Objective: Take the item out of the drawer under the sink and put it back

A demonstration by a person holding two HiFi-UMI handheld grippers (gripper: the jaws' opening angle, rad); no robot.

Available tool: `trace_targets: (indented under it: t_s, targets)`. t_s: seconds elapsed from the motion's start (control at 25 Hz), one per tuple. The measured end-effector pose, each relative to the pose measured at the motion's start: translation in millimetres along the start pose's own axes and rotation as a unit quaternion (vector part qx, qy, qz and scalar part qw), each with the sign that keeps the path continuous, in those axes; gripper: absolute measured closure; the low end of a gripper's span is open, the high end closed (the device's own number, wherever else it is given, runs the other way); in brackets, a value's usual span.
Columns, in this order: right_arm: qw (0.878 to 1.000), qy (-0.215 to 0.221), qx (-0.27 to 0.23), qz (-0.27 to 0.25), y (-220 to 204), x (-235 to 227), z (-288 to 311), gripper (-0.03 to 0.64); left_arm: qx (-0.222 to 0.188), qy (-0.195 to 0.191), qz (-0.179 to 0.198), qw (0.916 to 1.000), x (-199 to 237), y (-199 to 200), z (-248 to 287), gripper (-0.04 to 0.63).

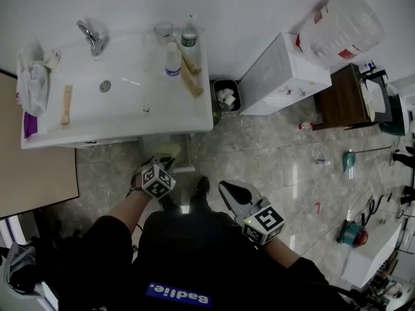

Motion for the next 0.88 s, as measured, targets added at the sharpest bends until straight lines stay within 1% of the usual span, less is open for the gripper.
trace_targets:
  t_s: [0.16, 0.36, 0.52, 0.6, 0.76, 0.88]
  targets:
    - [1.0, -0.012, 0.005, 0.008, -3.6, -8.4, -5.3, 0.616, 0.034, -0.011, 0.014, 0.9993, 3.8, -12.4, 26.9, 0.574]
    - [1.0, -0.021, 0.013, 0.016, -10.9, -19.4, -4.9, 0.615, 0.077, -0.018, 0.012, 0.9968, 11.7, -29.5, 58.5, 0.574]
    - [0.999, -0.03, 0.017, 0.027, -12.1, -26.7, -5.7, 0.616, 0.101, -0.022, 0.007, 0.9947, 13.2, -41.8, 80.7, 0.574]
    - [0.998, -0.04, 0.024, 0.035, -13.6, -29.3, -7.0, 0.615, 0.115, -0.024, 0.015, 0.993, 14.7, -50.1, 90.5, 0.574]
    - [0.998, -0.045, 0.043, 0.02, -21.4, -38.2, -11.7, 0.615, 0.142, -0.026, 0.036, 0.9888, 21.2, -62.7, 105.9, 0.574]
    - [0.997, -0.051, 0.05, 0.023, -27.7, -40.9, -11.5, 0.616, 0.165, -0.024, 0.053, 0.9846, 25.5, -77.3, 116.1, 0.574]
Point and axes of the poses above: the fingertips, and each gripper's own axes: z forward along the fingers, x to its left, y out of its top, the point moved 7 cm from there along -z, backward along the fingers, and after that the axes turned 4 degrees about -x, right-handed, at the moved point
